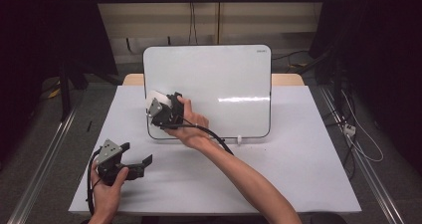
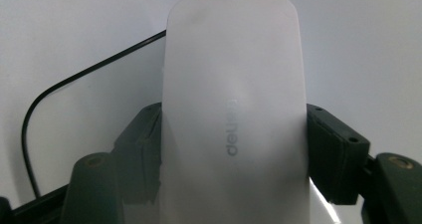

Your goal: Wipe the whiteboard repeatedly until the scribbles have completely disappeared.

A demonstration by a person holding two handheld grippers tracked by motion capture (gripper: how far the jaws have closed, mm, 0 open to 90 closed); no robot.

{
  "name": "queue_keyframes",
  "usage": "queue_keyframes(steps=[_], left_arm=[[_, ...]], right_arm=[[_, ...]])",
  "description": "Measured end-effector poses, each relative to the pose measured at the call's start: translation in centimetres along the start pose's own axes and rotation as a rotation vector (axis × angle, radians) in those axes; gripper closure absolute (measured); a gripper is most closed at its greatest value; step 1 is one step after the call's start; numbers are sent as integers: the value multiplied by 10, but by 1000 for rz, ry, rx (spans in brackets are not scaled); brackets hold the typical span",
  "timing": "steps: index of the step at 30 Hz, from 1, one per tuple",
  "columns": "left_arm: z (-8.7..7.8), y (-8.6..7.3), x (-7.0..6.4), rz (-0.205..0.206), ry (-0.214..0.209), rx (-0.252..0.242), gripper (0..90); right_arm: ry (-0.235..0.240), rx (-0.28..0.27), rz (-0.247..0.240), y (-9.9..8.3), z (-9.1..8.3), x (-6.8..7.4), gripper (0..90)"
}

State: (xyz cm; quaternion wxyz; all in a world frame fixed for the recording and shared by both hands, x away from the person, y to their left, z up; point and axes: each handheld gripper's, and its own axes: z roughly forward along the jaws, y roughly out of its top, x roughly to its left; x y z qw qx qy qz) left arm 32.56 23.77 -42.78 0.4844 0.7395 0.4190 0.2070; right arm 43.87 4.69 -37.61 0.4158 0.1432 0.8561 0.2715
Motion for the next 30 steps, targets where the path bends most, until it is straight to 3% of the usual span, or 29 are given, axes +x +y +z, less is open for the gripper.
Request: queue_keyframes(steps=[4, 18, 25, 30], left_arm=[[0, 0, 0, 0, -1, -1, 48], [1, 0, -1, 7, 1, 7, 48], [1, 0, -1, 4, 1, 7, 48], [1, 0, 0, 6, 2, 8, 48]], right_arm=[[15, 1, 16, -4, -1, 5, 311], [55, 0, -26, -21, -4, 33, 307], [63, 2, -63, -24, -5, 41, 307], [58, -4, -57, -25, -7, 41, 309]])
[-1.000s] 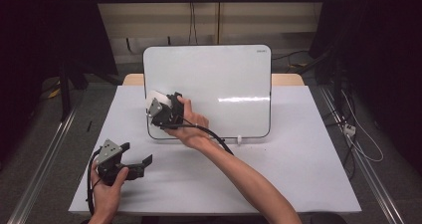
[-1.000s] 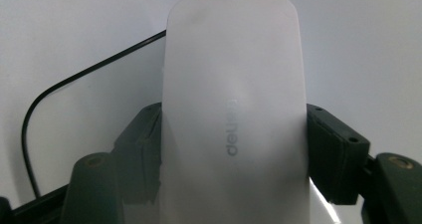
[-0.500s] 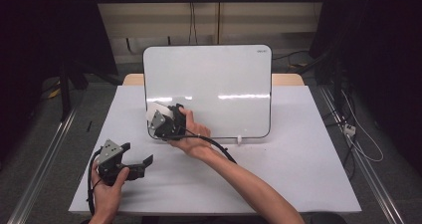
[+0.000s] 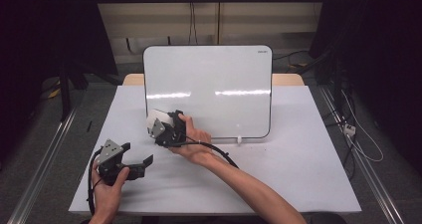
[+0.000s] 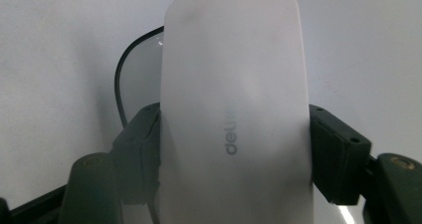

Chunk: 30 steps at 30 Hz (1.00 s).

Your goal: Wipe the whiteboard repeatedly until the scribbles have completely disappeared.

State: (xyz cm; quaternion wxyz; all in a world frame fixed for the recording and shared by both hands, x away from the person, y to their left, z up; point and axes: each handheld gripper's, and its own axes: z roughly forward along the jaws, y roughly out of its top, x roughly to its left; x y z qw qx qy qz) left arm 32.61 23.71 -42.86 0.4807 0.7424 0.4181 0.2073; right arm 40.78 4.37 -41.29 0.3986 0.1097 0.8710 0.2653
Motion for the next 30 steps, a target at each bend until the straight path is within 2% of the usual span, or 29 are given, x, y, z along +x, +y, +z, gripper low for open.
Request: queue_keyframes(steps=[6, 11, 20, 21, 30], left_arm=[[-1, 0, 1, -2, 3, -2, 48], [-1, -1, 1, -8, 3, -2, 48], [-1, 0, 1, -7, 4, -3, 48], [-1, 0, 1, -7, 4, -2, 48], [-1, 0, 1, -6, 3, 0, 48]], right_arm=[[-1, 7, -1, 1, -2, -2, 312], [-8, 2, 23, -2, -4, -10, 312], [-36, -10, 101, -10, -10, -32, 312], [-45, -11, 126, -11, -11, -34, 312], [-68, -17, 184, -18, -17, -54, 313]])
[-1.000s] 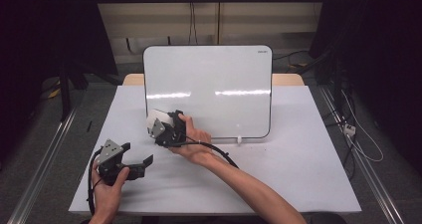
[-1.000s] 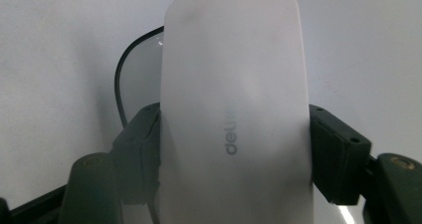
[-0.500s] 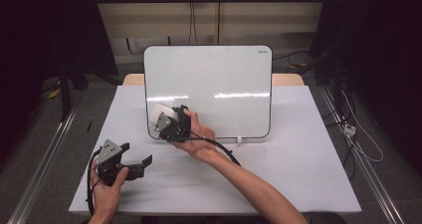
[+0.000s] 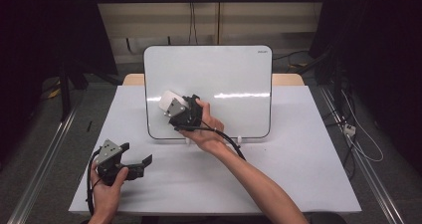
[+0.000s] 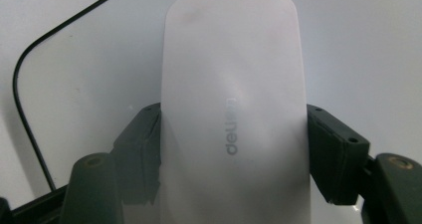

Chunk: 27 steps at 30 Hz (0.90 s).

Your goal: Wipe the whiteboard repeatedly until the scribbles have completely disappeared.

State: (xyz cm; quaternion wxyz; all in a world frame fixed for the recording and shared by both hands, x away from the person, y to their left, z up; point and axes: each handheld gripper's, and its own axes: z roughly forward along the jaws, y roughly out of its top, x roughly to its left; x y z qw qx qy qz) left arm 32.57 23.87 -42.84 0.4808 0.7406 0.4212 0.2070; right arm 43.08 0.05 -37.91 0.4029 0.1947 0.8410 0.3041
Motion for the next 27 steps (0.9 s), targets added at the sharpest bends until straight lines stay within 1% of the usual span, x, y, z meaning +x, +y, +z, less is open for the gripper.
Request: queue_keyframes(steps=[2, 3, 5, 7, 8, 10, 12, 14, 15, 17, 19, 23, 27], left_arm=[[0, 0, 0, 0, -1, 0, 48], [1, 0, 0, -1, -1, -2, 48], [1, 0, 0, -3, -3, -3, 48], [1, 0, 0, -4, -4, -5, 48], [2, 0, 0, -3, -4, -5, 48], [2, 0, -1, -1, -3, -1, 48], [3, 1, -1, 1, -6, 1, 48], [4, 1, -2, 2, -7, 2, 48], [4, 1, -2, 5, -8, 5, 48], [5, 1, -3, 6, -8, 7, 48], [5, 1, -3, 6, -8, 8, 48], [5, 1, -2, 7, -7, 9, 48], [5, 1, -2, 7, -8, 6, 48]], right_arm=[[-5, -4, 8, 0, -1, -2, 313], [1, -6, 21, -1, -1, -4, 313], [14, -11, 56, -1, -2, -7, 314], [44, -21, 110, -2, -4, -12, 315], [57, -26, 117, -3, -5, -16, 315], [47, -31, 144, -6, -8, -20, 315], [49, -35, 151, -9, -11, -24, 315], [45, -37, 157, -12, -15, -26, 315], [47, -45, 168, -13, -16, -27, 315], [48, -48, 170, -17, -19, -28, 315], [57, -55, 191, -20, -20, -29, 315], [55, -76, 199, -24, -25, -31, 315], [52, -85, 205, -26, -29, -31, 315]])
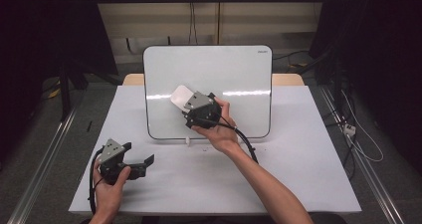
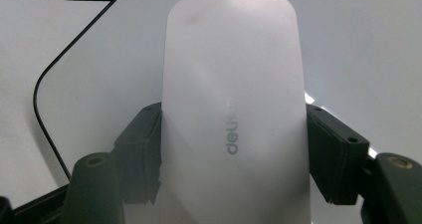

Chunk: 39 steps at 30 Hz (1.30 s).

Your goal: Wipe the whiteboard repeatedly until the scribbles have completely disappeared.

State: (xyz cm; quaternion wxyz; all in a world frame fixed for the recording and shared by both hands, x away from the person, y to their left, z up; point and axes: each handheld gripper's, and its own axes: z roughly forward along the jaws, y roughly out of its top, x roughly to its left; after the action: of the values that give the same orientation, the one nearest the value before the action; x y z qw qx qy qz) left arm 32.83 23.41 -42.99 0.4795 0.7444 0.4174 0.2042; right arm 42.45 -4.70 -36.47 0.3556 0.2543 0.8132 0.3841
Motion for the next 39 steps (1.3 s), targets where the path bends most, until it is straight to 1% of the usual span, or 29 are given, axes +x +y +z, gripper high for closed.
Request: queue_keyframes(steps=[3, 4, 7, 13, 18, 21, 24, 29, 39], left_arm=[[-1, 0, 1, 2, 0, 2, 48], [-1, -1, 1, -2, 1, 1, 48], [-1, -1, 2, -6, 1, -1, 48], [0, -1, 1, -6, -1, 3, 48], [0, -2, 2, -7, 2, 9, 48], [0, -2, 2, -12, 1, 4, 48], [-2, -2, 3, -11, 6, 5, 48], [-2, -2, 3, -8, 9, 1, 48], [-4, -2, 1, -7, 18, 1, 48]], right_arm=[[-3, -10, 16, -3, -5, -3, 315], [-4, -11, 12, -4, -6, -4, 315], [-17, -8, 32, -9, -10, -8, 315], [-21, -14, 53, -18, -20, -18, 315], [-39, -26, 86, -24, -31, -26, 315], [-43, -22, 82, -26, -36, -31, 315], [-49, -18, 89, -31, -39, -34, 315], [-61, -8, 112, -41, -44, -40, 315], [-89, -4, 129, -56, -61, -52, 315]])
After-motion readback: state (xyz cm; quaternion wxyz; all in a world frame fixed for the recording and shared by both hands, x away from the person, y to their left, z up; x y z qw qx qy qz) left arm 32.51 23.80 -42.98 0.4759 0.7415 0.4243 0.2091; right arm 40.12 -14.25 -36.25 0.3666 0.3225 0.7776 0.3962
